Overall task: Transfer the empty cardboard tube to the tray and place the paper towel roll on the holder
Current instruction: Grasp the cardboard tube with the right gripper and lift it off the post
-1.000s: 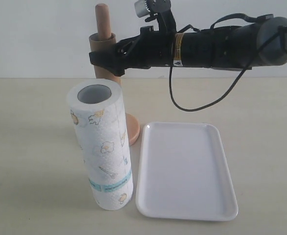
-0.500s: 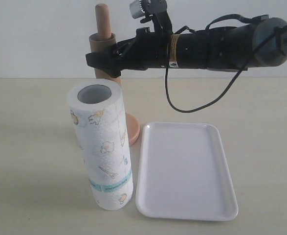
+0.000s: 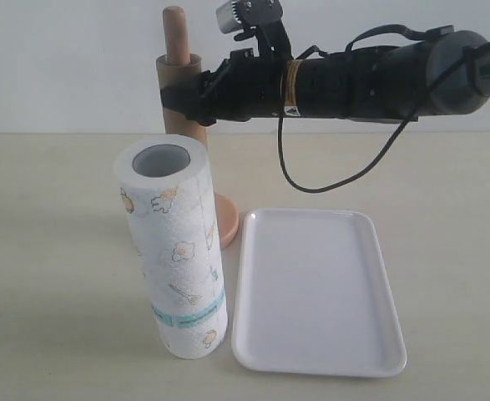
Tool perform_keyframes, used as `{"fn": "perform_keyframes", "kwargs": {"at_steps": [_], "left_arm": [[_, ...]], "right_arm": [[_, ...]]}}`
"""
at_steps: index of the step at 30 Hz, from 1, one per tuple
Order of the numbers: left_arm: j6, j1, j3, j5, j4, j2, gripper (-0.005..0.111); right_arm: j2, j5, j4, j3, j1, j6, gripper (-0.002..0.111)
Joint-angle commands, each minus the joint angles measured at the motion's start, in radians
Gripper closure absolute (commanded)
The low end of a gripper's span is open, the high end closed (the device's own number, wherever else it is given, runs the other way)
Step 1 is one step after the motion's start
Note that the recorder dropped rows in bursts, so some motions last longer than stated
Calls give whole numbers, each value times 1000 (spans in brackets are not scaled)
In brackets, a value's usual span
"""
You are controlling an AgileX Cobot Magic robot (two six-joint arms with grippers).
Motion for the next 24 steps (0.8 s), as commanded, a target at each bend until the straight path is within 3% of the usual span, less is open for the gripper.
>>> {"fn": "perform_keyframes", "kwargs": {"at_steps": [1, 24], "left_arm": [[4, -4, 4, -3, -10, -3, 101], [4, -4, 4, -3, -10, -3, 101]], "right_arm": [[1, 13, 3, -7, 1, -2, 104], [-148, 10, -4, -157, 1, 12, 104]]}}
